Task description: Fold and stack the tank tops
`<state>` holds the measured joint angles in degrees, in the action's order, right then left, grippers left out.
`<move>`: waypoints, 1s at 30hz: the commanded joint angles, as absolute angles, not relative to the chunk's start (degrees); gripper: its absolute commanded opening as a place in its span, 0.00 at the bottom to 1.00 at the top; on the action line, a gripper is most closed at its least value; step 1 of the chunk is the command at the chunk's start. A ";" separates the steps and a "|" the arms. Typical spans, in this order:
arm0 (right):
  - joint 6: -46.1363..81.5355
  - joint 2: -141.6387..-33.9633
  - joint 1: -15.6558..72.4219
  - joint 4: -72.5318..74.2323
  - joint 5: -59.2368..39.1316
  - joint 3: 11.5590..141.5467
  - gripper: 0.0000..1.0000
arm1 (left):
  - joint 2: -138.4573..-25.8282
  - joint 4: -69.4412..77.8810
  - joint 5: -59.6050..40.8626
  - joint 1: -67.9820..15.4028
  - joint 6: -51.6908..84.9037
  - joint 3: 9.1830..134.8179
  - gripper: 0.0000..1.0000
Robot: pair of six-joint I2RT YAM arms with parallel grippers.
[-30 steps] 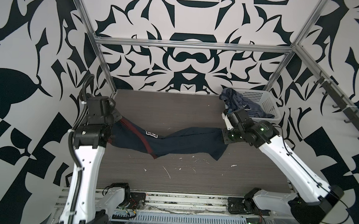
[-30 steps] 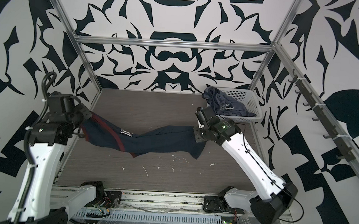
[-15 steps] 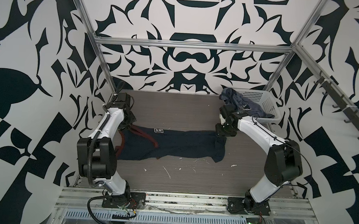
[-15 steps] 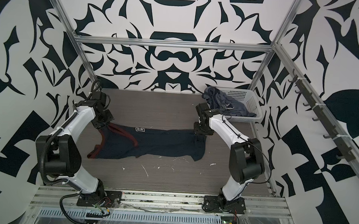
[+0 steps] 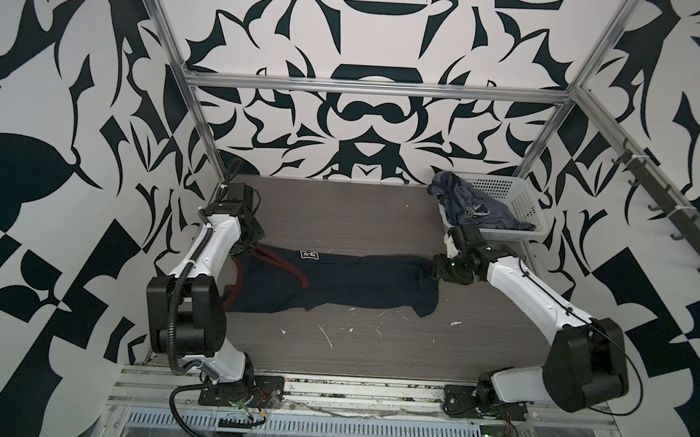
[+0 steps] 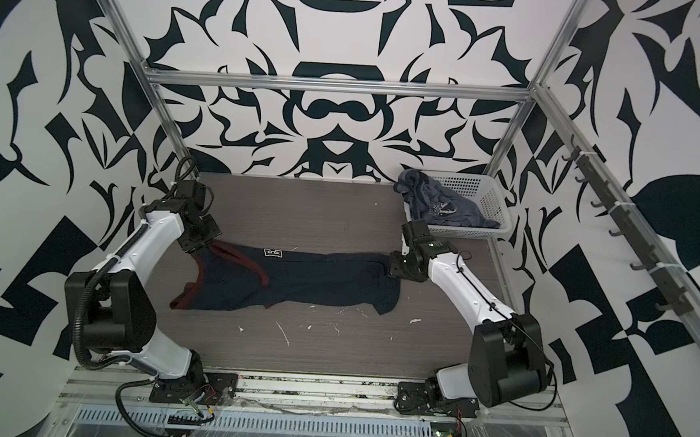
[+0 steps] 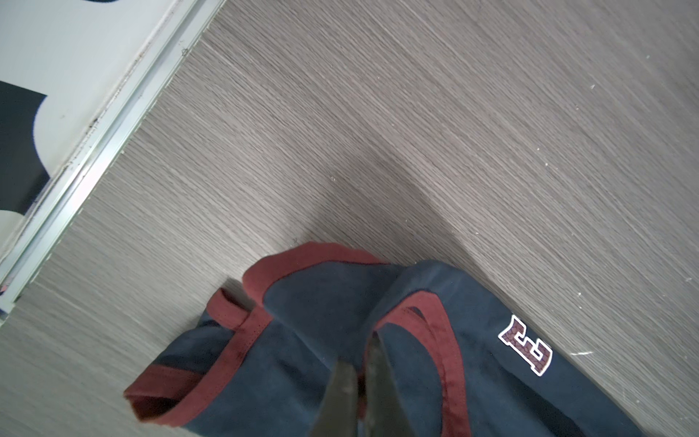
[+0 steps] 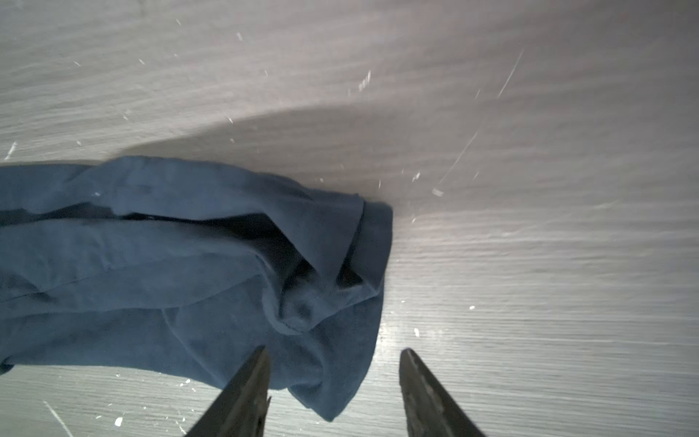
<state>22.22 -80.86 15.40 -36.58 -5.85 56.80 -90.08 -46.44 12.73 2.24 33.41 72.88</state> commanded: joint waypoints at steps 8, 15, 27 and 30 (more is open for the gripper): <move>24.10 -85.32 14.08 -27.91 -8.30 54.77 0.42 | -88.45 -46.98 12.04 2.44 34.10 70.41 0.00; 22.50 -90.25 13.53 -25.99 -6.97 58.45 0.39 | -88.36 -46.93 11.38 2.41 34.10 70.14 0.00; 20.72 -97.09 13.12 -30.47 -3.04 71.64 0.00 | -87.86 -46.93 13.08 2.45 34.14 70.22 0.00; 20.84 -97.60 12.38 -32.01 -1.97 75.88 0.00 | -85.77 -46.93 16.59 2.63 34.99 69.52 0.00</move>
<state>21.23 -98.56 13.23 -29.95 -4.60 71.07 -89.21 -45.76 12.95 2.24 33.71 70.43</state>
